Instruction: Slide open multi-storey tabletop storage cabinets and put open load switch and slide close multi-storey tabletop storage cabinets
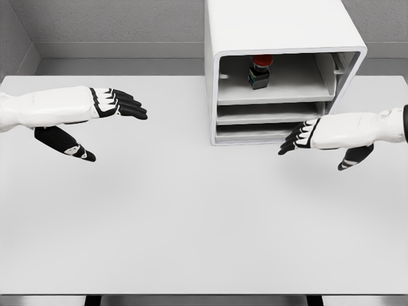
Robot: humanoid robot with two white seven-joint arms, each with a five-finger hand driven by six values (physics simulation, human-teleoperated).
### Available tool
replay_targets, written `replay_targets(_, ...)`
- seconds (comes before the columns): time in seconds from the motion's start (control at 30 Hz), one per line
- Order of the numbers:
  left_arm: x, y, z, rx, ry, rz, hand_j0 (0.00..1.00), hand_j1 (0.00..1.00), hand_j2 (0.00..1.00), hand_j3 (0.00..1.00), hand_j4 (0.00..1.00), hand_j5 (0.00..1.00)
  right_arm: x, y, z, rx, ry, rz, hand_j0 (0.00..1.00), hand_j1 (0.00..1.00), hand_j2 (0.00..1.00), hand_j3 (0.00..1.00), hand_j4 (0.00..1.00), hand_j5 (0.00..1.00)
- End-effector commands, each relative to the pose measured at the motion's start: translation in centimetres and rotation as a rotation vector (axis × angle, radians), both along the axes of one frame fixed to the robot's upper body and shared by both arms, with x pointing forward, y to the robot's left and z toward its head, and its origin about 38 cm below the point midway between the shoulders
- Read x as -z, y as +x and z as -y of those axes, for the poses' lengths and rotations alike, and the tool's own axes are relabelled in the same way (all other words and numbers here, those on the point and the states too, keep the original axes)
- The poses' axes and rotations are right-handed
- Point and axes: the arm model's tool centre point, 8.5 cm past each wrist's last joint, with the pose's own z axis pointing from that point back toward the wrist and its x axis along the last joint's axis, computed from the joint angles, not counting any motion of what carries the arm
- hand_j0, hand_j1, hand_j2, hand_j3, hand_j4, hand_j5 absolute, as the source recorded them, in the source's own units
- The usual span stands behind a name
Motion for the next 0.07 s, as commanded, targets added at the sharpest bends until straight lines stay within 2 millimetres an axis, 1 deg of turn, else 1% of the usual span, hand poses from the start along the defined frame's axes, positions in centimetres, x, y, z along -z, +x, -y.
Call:
replay_targets(0.0,-0.10,0.00,-0.02,-0.002,-0.007,-0.003,1.00,1.00,1.00,1.00,1.00,1.00,-0.16,0.02,-0.02,0.003,0.007,0.001,1.00,1.00,1.00,1.00,1.00,1.00)
replay_targets(0.03,-0.10,0.00,-0.02,-0.002,-0.007,-0.003,1.00,1.00,1.00,1.00,1.00,1.00,-0.22,0.04,-0.02,0.003,0.007,0.003,1.00,1.00,1.00,1.00,1.00,1.00)
